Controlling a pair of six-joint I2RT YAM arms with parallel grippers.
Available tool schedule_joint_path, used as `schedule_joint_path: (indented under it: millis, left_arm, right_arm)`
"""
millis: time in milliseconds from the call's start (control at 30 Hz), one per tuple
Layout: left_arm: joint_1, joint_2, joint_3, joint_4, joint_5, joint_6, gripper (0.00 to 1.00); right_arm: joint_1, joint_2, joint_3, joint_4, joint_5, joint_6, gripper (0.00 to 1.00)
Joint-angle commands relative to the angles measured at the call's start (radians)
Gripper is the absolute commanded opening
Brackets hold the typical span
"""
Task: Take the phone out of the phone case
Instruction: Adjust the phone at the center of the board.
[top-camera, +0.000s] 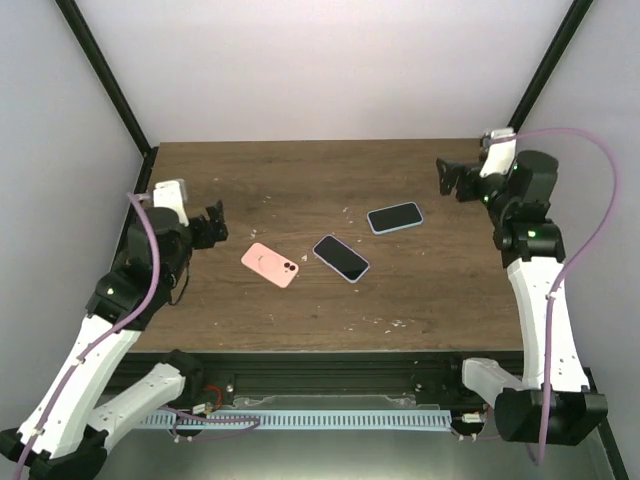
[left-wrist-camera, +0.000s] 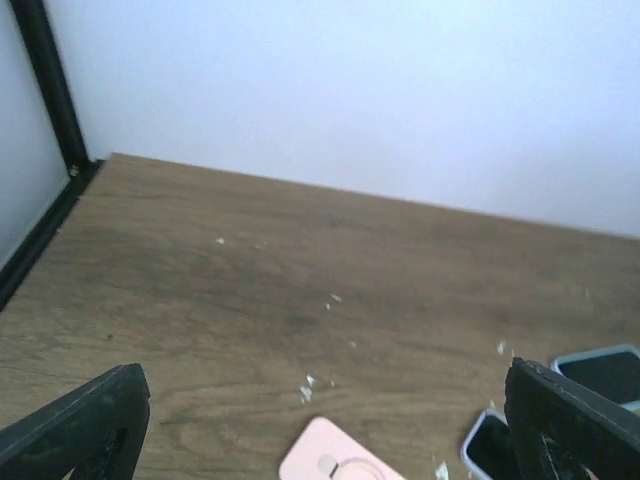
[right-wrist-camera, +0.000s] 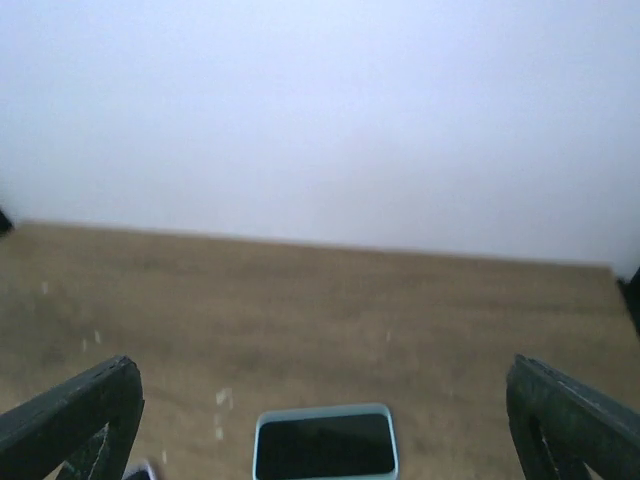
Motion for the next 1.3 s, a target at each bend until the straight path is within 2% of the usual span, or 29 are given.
schedule_joint_path:
  millis: [0, 67, 133, 267, 367, 400, 467, 533, 700, 800, 833, 867, 900, 933, 1000, 1033, 1267]
  left_arm:
    - [-0.004, -0.018, 0.039, 0.012, -0.133, -0.091, 0.97]
    - [-0.005, 0.001, 0.042, -0.006, -0.129, -0.097, 0.97]
    - [-0.005, -0.008, -0.022, 0.045, -0.099, -0.054, 0.99]
    - [-0.004, -0.017, -0.153, 0.092, 0.022, 0.11, 0.97]
    - [-0.005, -0.002, -0.196, 0.049, 0.146, 0.212, 0.87]
    - [-0.005, 0.001, -0.204, 0.035, 0.19, 0.226, 0.8]
    - [-0.005, 0.011, -0.218, 0.027, 0.241, 0.218, 0.65]
    - [-0.005, 0.02, -0.245, 0.042, 0.263, 0.184, 0.61]
    - [-0.004, 0.03, -0.358, 0.12, 0.357, 0.152, 0.71]
    - [-0.006, 0.045, -0.349, 0.114, 0.372, 0.157, 0.73]
    - [-0.006, 0.047, -0.355, 0.127, 0.373, 0.158, 0.75]
    - [-0.005, 0.05, -0.362, 0.138, 0.375, 0.16, 0.77]
    - [-0.006, 0.055, -0.363, 0.137, 0.377, 0.161, 0.79]
    - [-0.005, 0.064, -0.359, 0.13, 0.377, 0.159, 0.8]
    - [-0.007, 0.074, -0.355, 0.118, 0.382, 0.156, 0.9]
    - [-0.006, 0.076, -0.357, 0.118, 0.382, 0.157, 0.92]
    - [-0.006, 0.064, -0.361, 0.123, 0.372, 0.157, 0.93]
  right_arm:
    - [0.009, 0.018, 0.149, -0.006, 0.052, 0.098, 1.0]
    - [0.009, 0.016, 0.109, 0.03, 0.009, 0.096, 1.0]
    - [0.009, 0.014, 0.021, 0.07, -0.065, 0.039, 1.0]
    - [0.016, 0.033, -0.086, -0.007, -0.377, -0.299, 1.0]
    - [0.058, 0.095, -0.103, -0.079, -0.339, -0.375, 1.0]
    - [0.072, 0.129, -0.099, -0.112, -0.322, -0.4, 0.99]
    - [0.105, 0.214, -0.091, -0.168, -0.295, -0.436, 0.94]
    - [0.137, 0.28, -0.095, -0.195, -0.274, -0.447, 0.9]
    - [0.259, 0.434, -0.078, -0.217, -0.161, -0.448, 0.86]
    - [0.331, 0.52, -0.044, -0.228, -0.11, -0.428, 0.84]
    - [0.355, 0.546, -0.033, -0.231, -0.102, -0.424, 0.85]
    - [0.381, 0.571, -0.022, -0.231, -0.09, -0.42, 0.89]
    - [0.404, 0.598, -0.01, -0.235, -0.067, -0.414, 0.98]
    - [0.429, 0.628, 0.009, -0.245, -0.042, -0.41, 1.0]
    - [0.466, 0.681, 0.046, -0.266, 0.004, -0.409, 1.0]
    - [0.48, 0.706, 0.063, -0.27, 0.023, -0.406, 1.0]
    - [0.531, 0.856, 0.177, -0.309, 0.102, -0.398, 1.0]
